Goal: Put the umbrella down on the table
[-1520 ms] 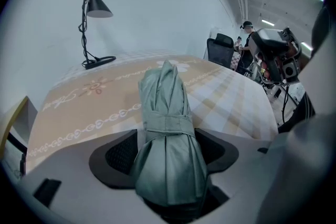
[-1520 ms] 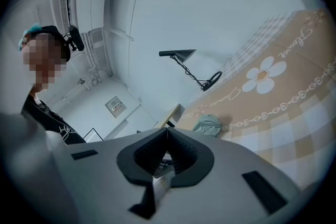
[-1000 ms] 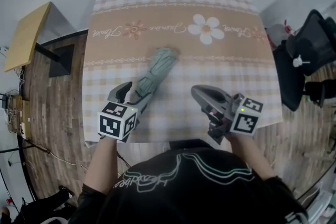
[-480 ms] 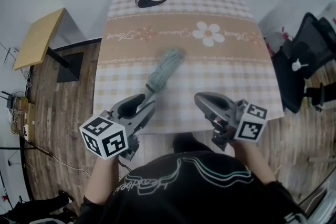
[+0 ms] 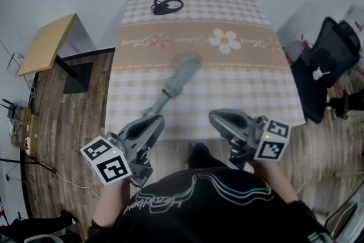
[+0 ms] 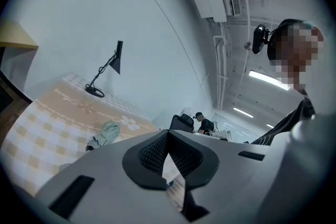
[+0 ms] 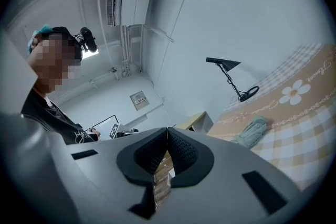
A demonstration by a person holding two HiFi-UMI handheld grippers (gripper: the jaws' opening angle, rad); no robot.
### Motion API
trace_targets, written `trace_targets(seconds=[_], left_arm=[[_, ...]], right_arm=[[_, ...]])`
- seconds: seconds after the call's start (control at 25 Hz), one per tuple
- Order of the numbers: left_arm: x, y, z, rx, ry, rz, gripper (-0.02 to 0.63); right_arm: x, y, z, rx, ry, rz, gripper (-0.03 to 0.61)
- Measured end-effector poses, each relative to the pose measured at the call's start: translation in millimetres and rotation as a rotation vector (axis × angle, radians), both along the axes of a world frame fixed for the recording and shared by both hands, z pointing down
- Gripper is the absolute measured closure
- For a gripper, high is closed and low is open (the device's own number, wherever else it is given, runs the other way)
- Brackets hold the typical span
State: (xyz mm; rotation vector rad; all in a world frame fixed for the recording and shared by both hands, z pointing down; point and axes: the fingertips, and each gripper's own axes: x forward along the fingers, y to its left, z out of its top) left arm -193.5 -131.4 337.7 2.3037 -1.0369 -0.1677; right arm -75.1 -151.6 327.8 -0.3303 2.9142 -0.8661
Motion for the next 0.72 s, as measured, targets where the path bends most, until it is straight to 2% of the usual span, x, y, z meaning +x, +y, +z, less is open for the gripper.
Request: trace_targets(seconds=[0.28,0.52,0.72], left_arm=[[10.7,24.1,-13.0,0.072,-0.012,0.04,0.617],[16.3,30.3,-17.9,0.078,0.013,0.056,0.617],[20.5,32.6,-21.3,0.092,0.003,0.069,0.617]], right_arm=[[-2.7,27.7,-5.5,0.05,0.013,-0.042,0.566],[-3.2,35.0,-10.8,0.047,0.004,-0.053,0.566],[-2.3,38.7,-13.3,0.053,0.004,-0.05,0.566]])
